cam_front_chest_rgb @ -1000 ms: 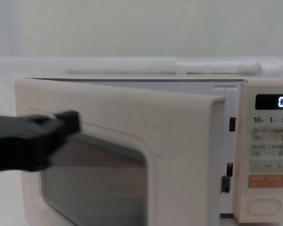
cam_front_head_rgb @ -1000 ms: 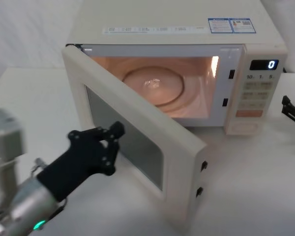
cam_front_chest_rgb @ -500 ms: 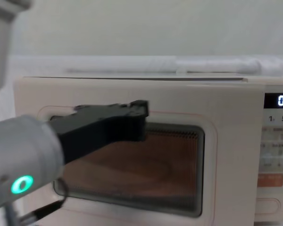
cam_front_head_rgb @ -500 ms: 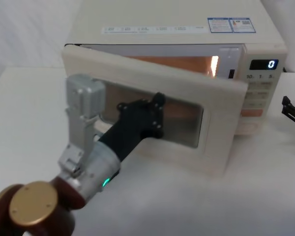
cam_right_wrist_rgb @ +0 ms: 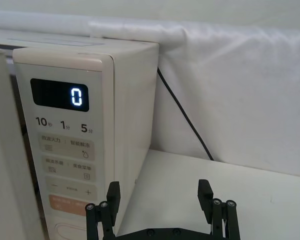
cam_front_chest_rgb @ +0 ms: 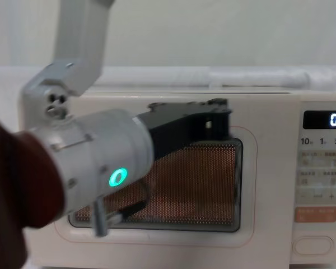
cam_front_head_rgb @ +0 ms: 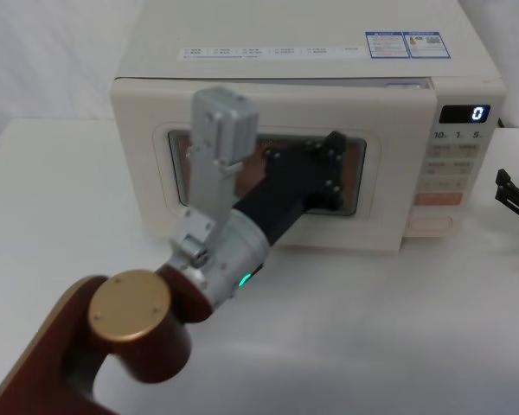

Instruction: Press the button to open the microwave door with one hand; close the microwave door with the other hand.

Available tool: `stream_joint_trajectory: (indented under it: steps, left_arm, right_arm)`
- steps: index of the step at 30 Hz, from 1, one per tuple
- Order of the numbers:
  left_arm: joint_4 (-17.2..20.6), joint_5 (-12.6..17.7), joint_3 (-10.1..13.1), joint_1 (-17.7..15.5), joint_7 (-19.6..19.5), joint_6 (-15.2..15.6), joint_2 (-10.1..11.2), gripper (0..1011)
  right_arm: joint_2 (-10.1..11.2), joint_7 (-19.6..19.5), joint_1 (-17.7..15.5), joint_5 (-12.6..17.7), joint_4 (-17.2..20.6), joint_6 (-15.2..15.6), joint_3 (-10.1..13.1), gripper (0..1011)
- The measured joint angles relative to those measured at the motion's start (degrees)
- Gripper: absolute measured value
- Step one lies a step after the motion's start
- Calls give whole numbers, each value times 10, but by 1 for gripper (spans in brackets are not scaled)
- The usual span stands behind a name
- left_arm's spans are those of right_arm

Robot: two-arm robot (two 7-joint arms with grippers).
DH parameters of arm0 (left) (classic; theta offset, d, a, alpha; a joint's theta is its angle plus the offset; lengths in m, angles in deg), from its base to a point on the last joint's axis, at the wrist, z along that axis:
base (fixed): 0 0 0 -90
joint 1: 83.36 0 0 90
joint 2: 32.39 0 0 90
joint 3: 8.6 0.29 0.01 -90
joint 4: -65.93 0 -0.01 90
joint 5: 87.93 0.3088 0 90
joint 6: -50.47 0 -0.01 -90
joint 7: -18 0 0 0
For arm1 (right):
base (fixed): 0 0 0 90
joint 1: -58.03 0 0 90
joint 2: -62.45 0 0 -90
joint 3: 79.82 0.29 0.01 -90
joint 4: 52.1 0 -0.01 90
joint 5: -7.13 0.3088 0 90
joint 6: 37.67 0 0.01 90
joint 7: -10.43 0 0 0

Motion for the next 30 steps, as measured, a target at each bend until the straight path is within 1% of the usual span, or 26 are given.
stream_joint_trajectory:
  steps: [2, 4, 5, 7, 11, 21, 30]
  left_arm:
    - [-3, 1, 3, -5, -1, 1, -2, 0]
    - [-11, 4, 12, -20, -8, 3, -10, 0]
    - [-11, 4, 12, -20, -8, 3, -10, 0]
    - [-18, 6, 21, -33, -14, 6, -15, 0]
    - [-29, 7, 28, -47, -19, 10, -22, 0]
    - [-57, 5, 40, -69, -26, 20, -34, 0]
    - [-80, 6, 52, -84, -34, 21, -37, 0]
  right_arm:
    - [0, 0, 0, 0, 0, 0, 0, 1002]
    - [0, 0, 0, 0, 0, 0, 0, 1002]
    - [0, 0, 0, 0, 0, 0, 0, 1002]
    - [0, 0, 0, 0, 0, 0, 0, 1002]
    - [0, 0, 0, 0, 0, 0, 0, 1002]
    - [0, 0, 0, 0, 0, 0, 0, 1002]
    - [0, 0, 0, 0, 0, 0, 0, 1002]
